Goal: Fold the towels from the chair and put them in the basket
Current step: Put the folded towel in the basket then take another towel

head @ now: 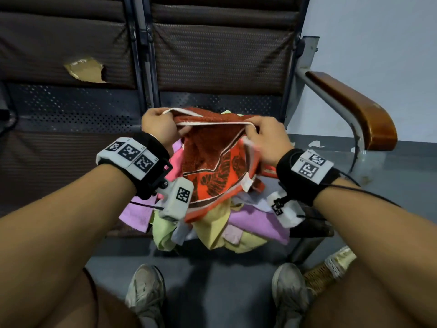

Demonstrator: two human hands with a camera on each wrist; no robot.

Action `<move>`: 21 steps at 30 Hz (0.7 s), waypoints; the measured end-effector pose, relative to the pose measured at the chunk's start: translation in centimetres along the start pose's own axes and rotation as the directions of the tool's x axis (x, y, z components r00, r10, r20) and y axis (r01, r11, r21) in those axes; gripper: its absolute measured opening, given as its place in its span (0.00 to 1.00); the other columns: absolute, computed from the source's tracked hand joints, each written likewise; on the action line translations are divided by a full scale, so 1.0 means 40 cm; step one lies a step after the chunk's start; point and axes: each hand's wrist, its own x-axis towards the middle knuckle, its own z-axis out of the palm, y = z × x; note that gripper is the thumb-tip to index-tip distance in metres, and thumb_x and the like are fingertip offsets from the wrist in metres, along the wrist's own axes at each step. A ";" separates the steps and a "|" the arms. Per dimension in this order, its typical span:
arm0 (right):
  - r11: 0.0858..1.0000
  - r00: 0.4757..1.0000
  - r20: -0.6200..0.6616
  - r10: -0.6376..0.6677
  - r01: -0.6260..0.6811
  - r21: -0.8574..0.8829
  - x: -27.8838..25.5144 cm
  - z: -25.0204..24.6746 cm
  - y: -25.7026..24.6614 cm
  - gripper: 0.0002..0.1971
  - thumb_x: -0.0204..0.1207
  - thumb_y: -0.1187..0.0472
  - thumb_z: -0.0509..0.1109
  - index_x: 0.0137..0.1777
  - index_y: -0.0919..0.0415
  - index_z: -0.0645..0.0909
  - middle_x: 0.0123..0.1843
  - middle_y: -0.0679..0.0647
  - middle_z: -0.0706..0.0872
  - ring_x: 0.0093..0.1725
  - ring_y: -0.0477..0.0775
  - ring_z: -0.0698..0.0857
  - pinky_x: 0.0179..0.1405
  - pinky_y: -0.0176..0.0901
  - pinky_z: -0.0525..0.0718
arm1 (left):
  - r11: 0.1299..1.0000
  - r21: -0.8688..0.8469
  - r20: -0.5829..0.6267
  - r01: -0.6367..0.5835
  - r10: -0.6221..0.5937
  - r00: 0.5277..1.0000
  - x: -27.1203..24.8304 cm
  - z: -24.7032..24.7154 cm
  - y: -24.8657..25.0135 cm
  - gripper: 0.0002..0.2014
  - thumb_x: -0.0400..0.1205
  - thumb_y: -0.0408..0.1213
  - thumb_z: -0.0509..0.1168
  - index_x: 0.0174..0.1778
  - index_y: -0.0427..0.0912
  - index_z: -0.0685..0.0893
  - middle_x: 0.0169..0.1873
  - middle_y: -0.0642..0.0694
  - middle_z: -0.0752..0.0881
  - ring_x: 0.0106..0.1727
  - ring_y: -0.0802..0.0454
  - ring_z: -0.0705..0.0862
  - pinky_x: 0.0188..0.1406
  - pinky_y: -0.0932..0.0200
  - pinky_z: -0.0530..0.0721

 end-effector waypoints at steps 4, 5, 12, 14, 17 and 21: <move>0.982 0.944 0.328 0.043 0.020 -0.186 -0.015 -0.027 0.059 0.07 0.80 0.59 0.70 0.47 0.50 0.90 0.39 0.47 0.89 0.36 0.47 0.84 0.37 0.38 0.75 | 0.995 0.047 -0.040 -0.084 0.086 0.996 0.029 -0.021 -0.002 0.05 0.87 0.26 0.57 0.56 0.34 0.77 0.46 0.37 0.82 0.35 0.50 0.85 0.25 0.65 0.85; 0.972 0.913 0.401 0.074 0.023 -0.232 -0.019 -0.032 0.074 0.06 0.79 0.59 0.71 0.46 0.49 0.89 0.38 0.47 0.89 0.35 0.45 0.85 0.34 0.36 0.76 | 0.993 0.057 -0.044 -0.103 0.105 0.993 0.034 -0.027 -0.003 0.05 0.86 0.25 0.58 0.54 0.34 0.78 0.44 0.38 0.82 0.35 0.50 0.85 0.25 0.65 0.85; 0.982 0.979 0.179 -0.095 0.122 -0.147 -0.028 -0.030 0.115 0.19 0.88 0.54 0.59 0.36 0.58 0.80 0.32 0.49 0.83 0.32 0.44 0.80 0.37 0.42 0.74 | 0.992 0.125 0.014 0.006 -0.008 1.000 0.055 -0.052 -0.039 0.11 0.82 0.24 0.67 0.35 0.39 0.76 0.29 0.38 0.82 0.23 0.49 0.86 0.21 0.60 0.85; 0.983 0.983 0.116 -0.142 0.153 -0.099 -0.029 -0.022 0.117 0.16 0.88 0.56 0.59 0.38 0.58 0.78 0.34 0.51 0.82 0.35 0.48 0.79 0.40 0.47 0.75 | 0.990 0.118 -0.003 0.076 -0.076 0.997 0.061 -0.055 -0.043 0.06 0.82 0.29 0.67 0.38 0.37 0.83 0.28 0.39 0.86 0.26 0.46 0.87 0.24 0.57 0.87; 0.978 0.954 0.235 -0.187 0.203 -0.046 -0.038 -0.007 0.114 0.16 0.88 0.53 0.60 0.36 0.51 0.72 0.33 0.48 0.79 0.35 0.48 0.78 0.38 0.48 0.73 | 0.981 0.149 -0.025 0.120 -0.118 0.993 0.070 -0.062 -0.044 0.09 0.79 0.31 0.62 0.37 0.39 0.87 0.21 0.45 0.87 0.21 0.48 0.87 0.26 0.54 0.88; 0.940 0.867 0.428 -0.256 0.327 -0.100 -0.047 -0.006 0.117 0.10 0.80 0.46 0.71 0.45 0.52 0.85 0.40 0.46 0.84 0.40 0.48 0.82 0.43 0.42 0.81 | 0.982 0.133 -0.046 0.136 -0.131 0.990 0.075 -0.074 -0.043 0.09 0.76 0.26 0.60 0.35 0.34 0.85 0.21 0.38 0.87 0.26 0.40 0.89 0.31 0.45 0.90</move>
